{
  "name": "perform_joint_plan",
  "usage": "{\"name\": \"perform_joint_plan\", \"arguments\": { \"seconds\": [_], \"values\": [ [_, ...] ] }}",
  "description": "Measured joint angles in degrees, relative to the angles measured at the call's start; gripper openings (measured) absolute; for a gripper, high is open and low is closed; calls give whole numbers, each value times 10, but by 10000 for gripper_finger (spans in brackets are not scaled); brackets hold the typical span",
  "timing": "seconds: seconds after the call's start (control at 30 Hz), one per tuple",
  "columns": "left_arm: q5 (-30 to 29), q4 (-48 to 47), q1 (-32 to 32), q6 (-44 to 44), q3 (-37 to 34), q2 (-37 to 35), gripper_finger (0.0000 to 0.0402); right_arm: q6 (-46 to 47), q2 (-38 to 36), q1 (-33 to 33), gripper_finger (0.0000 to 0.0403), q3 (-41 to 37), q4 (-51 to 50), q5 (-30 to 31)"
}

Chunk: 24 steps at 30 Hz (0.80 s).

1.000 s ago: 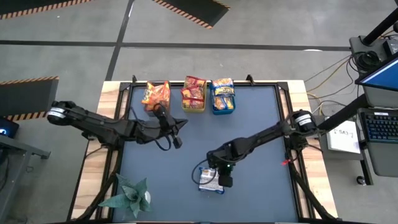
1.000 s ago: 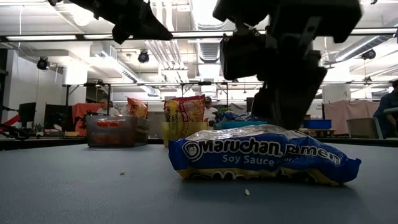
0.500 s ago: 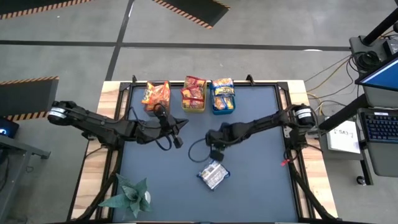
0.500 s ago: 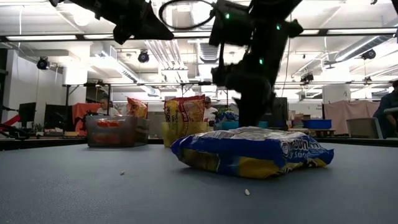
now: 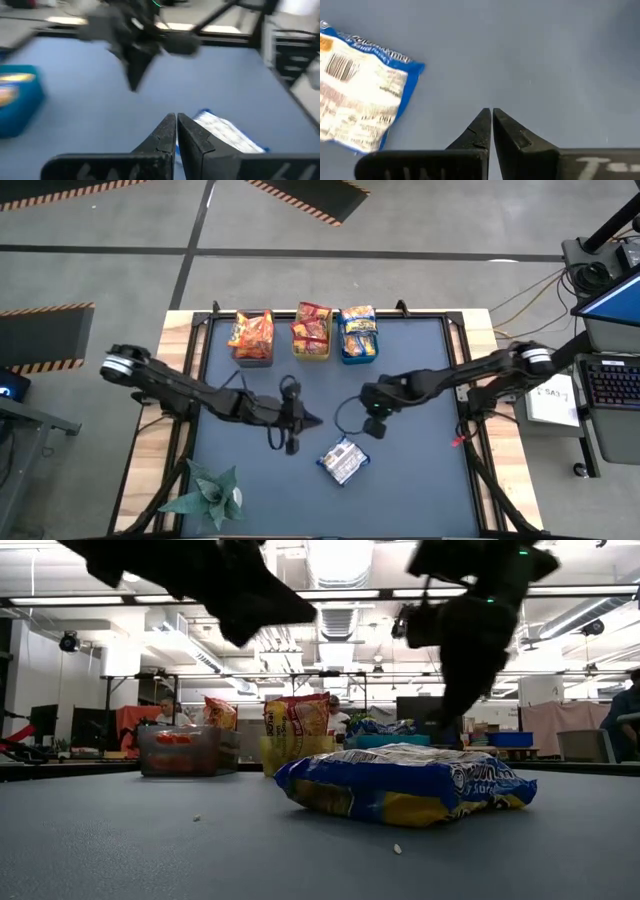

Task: Sort Maruchan noodles
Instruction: Put the blue noodle pack into the blue bin

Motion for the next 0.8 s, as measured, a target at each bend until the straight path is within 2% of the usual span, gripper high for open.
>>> {"name": "perform_joint_plan", "arguments": {
  "seconds": [0.13, 0.33, 0.47, 0.63, 0.8],
  "values": [
    [58, 27, -1, 8, 22, 69, 0, 24, -58, 5, 9, -68, 41, 1],
    [77, 23, -1, 60, 95, 174, 0, 37, -132, 5, 9, -137, 118, 2],
    [122, 24, 4, 85, 125, 224, 0, 37, -165, 5, 9, -163, 157, 2],
    [225, 24, 21, 66, 151, 272, 0, 37, -187, 4, 9, -178, 174, 5],
    [298, 24, 32, 29, 174, 319, 0, 36, -185, 4, 9, -178, 190, 7]
  ]
}}
